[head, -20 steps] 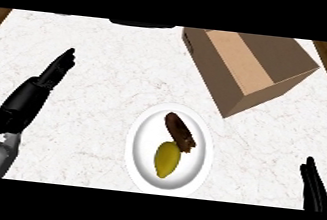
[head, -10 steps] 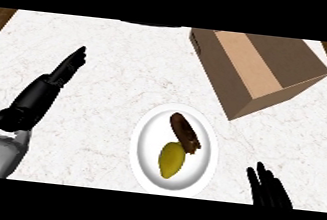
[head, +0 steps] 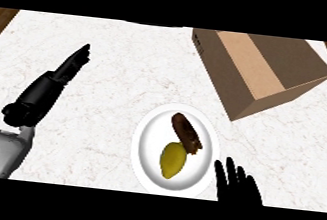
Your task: Pick the lemon from the plate and place it in the cardboard box
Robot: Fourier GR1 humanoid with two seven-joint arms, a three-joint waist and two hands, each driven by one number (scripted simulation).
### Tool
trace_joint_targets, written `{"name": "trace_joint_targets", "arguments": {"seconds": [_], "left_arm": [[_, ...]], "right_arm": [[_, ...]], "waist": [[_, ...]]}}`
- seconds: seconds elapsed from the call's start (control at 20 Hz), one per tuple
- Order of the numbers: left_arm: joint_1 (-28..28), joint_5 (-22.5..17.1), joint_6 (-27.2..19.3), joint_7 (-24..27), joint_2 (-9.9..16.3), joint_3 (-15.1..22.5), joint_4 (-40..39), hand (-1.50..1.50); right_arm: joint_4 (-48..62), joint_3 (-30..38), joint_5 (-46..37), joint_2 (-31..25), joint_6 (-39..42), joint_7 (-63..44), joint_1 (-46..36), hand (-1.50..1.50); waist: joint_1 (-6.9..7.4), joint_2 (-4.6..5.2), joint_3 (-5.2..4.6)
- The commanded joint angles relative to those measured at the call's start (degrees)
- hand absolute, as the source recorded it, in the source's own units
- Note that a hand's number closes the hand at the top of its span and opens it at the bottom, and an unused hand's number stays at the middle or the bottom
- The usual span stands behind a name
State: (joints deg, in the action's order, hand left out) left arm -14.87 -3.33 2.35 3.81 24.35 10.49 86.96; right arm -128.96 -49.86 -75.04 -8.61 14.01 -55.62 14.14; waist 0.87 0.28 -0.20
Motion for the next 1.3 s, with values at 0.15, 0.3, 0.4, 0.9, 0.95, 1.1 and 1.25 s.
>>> {"name": "trace_joint_targets", "arguments": {"seconds": [0.15, 0.3, 0.4, 0.9, 0.95, 1.1, 1.25], "left_arm": [[1.33, -0.07, 1.65, -1.26, 1.37, -1.00, 2.50, 0.00], [-2.06, -0.25, 1.85, 0.34, -0.07, -2.06, -2.04, 0.00], [-0.20, -0.17, 2.00, 0.85, -0.15, -1.79, -1.09, 0.00], [1.53, 1.92, 0.69, 0.54, -1.36, -1.02, 0.31, 0.00], [0.40, 2.14, 0.80, -0.53, -2.05, -0.13, 0.74, 0.00], [1.00, 1.74, 1.46, -0.07, -1.03, -1.36, 0.97, 0.00], [2.58, 1.74, 1.53, 0.47, -1.21, -1.22, 2.03, 0.00]], "right_arm": [[7.06, -6.95, 3.31, 8.09, 1.92, -14.69, -8.33, -1.50], [9.99, -3.00, 4.44, 8.05, 2.80, -14.61, -10.85, -1.50], [12.16, -0.84, 4.42, 8.03, 0.91, -14.10, -11.71, -1.50], [15.64, 0.65, 5.33, 6.16, 0.25, -14.10, -11.57, -1.50], [14.53, 1.24, 6.65, 7.04, 1.60, -14.81, -11.82, -1.50], [14.63, 1.20, 5.89, 6.74, 0.85, -14.94, -11.60, -1.50], [16.38, 0.03, 4.90, 6.40, -1.43, -14.53, -10.71, -1.50]], "waist": [[0.38, -0.24, 0.09], [-0.30, 0.05, 0.06], [0.09, 0.00, 0.09], [0.33, 0.02, 0.09], [0.22, 0.08, 0.08], [0.26, -0.02, 0.08], [0.55, -0.18, 0.09]]}}
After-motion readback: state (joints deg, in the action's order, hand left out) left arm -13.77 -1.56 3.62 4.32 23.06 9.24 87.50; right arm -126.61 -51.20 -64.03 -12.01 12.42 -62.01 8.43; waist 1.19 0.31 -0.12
